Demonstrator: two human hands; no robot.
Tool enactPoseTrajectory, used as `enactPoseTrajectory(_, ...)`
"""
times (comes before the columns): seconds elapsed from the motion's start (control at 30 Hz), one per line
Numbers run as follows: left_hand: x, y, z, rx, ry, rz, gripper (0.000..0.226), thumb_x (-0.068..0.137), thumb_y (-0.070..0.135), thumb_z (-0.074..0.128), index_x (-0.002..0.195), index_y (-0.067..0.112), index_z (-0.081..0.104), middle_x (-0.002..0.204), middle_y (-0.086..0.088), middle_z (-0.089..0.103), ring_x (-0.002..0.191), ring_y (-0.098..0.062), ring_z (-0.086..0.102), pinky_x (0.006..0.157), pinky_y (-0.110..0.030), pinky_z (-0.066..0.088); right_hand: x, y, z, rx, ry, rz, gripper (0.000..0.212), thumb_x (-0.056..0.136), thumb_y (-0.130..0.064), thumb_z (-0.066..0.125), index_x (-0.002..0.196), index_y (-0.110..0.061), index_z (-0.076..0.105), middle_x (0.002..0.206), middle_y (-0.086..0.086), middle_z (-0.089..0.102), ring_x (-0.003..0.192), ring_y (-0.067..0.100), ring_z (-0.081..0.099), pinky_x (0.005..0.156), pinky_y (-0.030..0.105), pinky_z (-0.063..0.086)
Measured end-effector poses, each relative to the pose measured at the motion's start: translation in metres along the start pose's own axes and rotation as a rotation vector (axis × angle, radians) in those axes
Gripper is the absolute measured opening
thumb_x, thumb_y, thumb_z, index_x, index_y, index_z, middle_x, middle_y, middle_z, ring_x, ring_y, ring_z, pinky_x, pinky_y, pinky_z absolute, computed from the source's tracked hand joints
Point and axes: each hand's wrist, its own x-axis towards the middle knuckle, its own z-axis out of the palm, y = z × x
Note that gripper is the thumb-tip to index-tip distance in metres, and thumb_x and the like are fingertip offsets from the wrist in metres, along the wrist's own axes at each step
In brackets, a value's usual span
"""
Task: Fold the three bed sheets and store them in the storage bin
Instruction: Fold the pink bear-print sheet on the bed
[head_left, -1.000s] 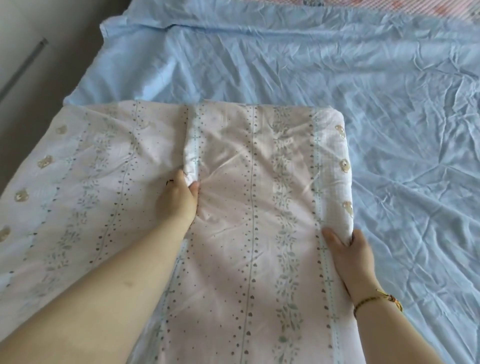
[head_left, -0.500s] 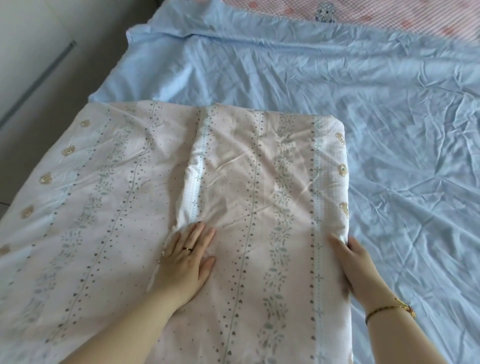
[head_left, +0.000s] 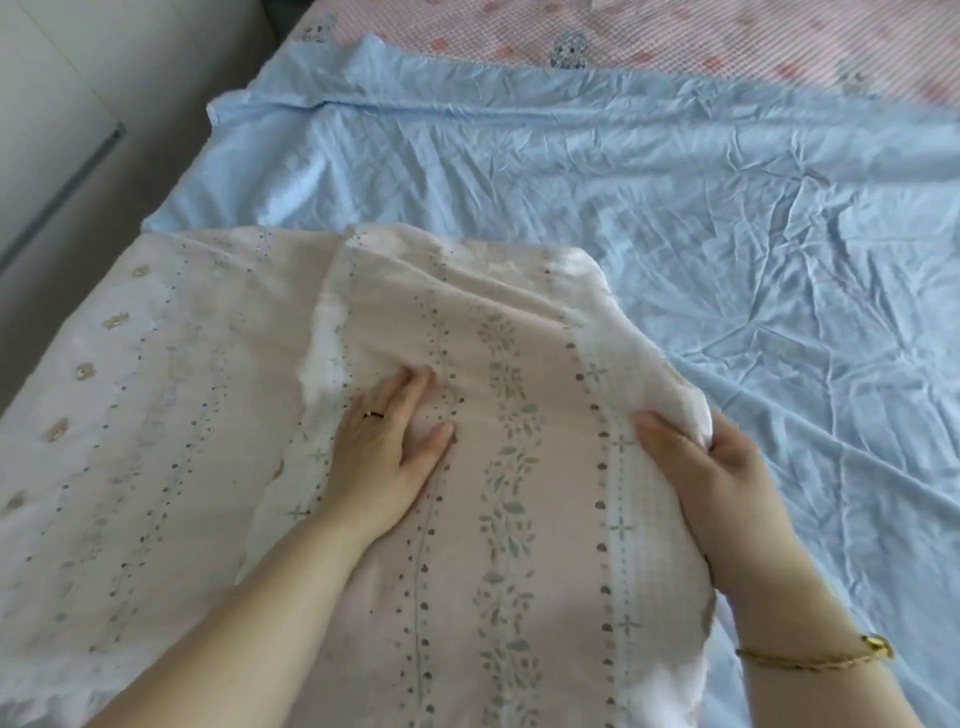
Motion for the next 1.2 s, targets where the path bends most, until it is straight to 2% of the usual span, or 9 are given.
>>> enactPoseTrajectory(0.17, -0.006, 0.058, 0.036, 0.142, -0.122, 0.143, 0.086, 0.068, 0.070, 0.009, 0.146, 0.033, 0.012, 0.155, 0.009, 0.005, 0.142, -0.008, 0.001, 0.111, -0.022, -0.010, -0.016, 0.003, -0.080, -0.017, 0.169, 0.016, 0.018, 0.088, -0.009, 0.054, 0.078, -0.022, 0.061, 0.053, -0.021, 0.064, 0.050, -0.009, 0.058, 0.043, 0.005, 0.042)
enactPoseTrajectory(0.4, -0.021, 0.035, 0.122, 0.458, -0.468, 0.044, 0.061, 0.094, 0.052, 0.023, 0.147, 0.032, -0.001, 0.156, 0.004, -0.011, 0.143, -0.018, -0.012, 0.117, -0.038, -0.008, -0.033, 0.131, -0.126, 0.120, 0.086, 0.522, 0.034, 0.080, -0.028, 0.066, 0.104, -0.003, 0.067, 0.080, 0.008, 0.064, 0.075, 0.023, 0.055, 0.061, 0.026, 0.045)
enactPoseTrajectory(0.57, -0.020, 0.035, 0.121, 0.466, -0.507, 0.072, 0.093, 0.059, 0.069, -0.009, 0.146, 0.034, -0.006, 0.155, 0.004, -0.015, 0.142, -0.016, -0.016, 0.116, -0.036, -0.011, -0.005, 0.123, -0.136, 0.310, 0.024, 0.540, 0.033, 0.086, -0.033, 0.049, 0.094, -0.006, 0.066, 0.077, 0.004, 0.073, 0.066, 0.012, 0.068, 0.058, 0.018, 0.052)
enactPoseTrajectory(0.7, -0.017, 0.035, 0.117, 0.435, -0.510, 0.048, 0.078, 0.075, 0.067, 0.007, 0.146, 0.034, -0.005, 0.155, 0.006, -0.017, 0.142, -0.014, -0.018, 0.115, -0.034, -0.013, 0.046, 0.106, -0.120, 0.168, 0.010, 0.563, 0.033, 0.086, -0.042, 0.053, 0.091, -0.013, 0.067, 0.076, 0.004, 0.073, 0.069, 0.015, 0.070, 0.063, 0.023, 0.055)
enactPoseTrajectory(0.8, -0.014, 0.031, 0.113, 0.424, -0.528, 0.080, 0.095, 0.058, 0.071, -0.003, 0.146, 0.035, -0.005, 0.154, 0.009, -0.018, 0.141, -0.011, -0.018, 0.111, -0.029, -0.017, 0.081, 0.093, -0.102, 0.024, -0.012, 0.642, 0.033, 0.083, -0.041, 0.061, 0.090, -0.009, 0.065, 0.079, 0.011, 0.069, 0.070, 0.025, 0.064, 0.073, 0.034, 0.053)
enactPoseTrajectory(0.93, -0.010, 0.033, 0.101, 0.386, -0.543, 0.094, 0.084, 0.072, 0.072, 0.009, 0.146, 0.035, -0.003, 0.143, 0.023, -0.017, 0.142, -0.008, -0.013, 0.104, -0.021, -0.016, 0.107, 0.071, -0.085, -0.128, 0.150, 0.308, 0.013, 0.087, -0.018, 0.060, 0.076, -0.011, 0.057, 0.063, 0.002, 0.051, 0.051, 0.012, 0.046, 0.043, 0.017, 0.041)
enactPoseTrajectory(1.03, -0.005, 0.037, 0.090, 0.331, -0.541, 0.060, 0.068, 0.093, 0.050, 0.036, 0.145, 0.035, -0.004, 0.152, 0.017, -0.016, 0.142, -0.008, -0.011, 0.103, -0.017, -0.012, 0.115, 0.067, -0.087, -0.060, 0.338, 0.045, 0.033, 0.088, -0.010, 0.056, 0.059, -0.018, 0.042, 0.054, -0.007, 0.040, 0.045, 0.001, 0.036, 0.047, 0.016, 0.034)
enactPoseTrajectory(1.13, 0.001, 0.038, 0.089, 0.366, -0.586, 0.071, 0.065, 0.092, 0.049, 0.039, 0.146, 0.035, 0.005, 0.154, 0.016, -0.011, 0.143, -0.009, -0.006, 0.110, -0.021, -0.006, 0.113, 0.090, -0.092, -0.098, 0.392, 0.159, 0.034, 0.091, -0.011, 0.052, 0.060, -0.020, 0.042, 0.040, -0.014, 0.036, 0.035, 0.001, 0.030, 0.034, 0.012, 0.025)
enactPoseTrajectory(1.2, 0.008, 0.044, 0.089, 0.372, -0.586, 0.044, 0.059, 0.092, 0.047, 0.042, 0.144, 0.031, 0.021, 0.154, 0.012, 0.008, 0.140, -0.012, 0.014, 0.113, -0.025, 0.012, 0.105, 0.102, -0.100, -0.031, 0.361, 0.281, 0.019, 0.092, -0.021, 0.053, 0.074, -0.025, 0.055, 0.055, -0.016, 0.050, 0.047, 0.000, 0.042, 0.041, 0.012, 0.037)
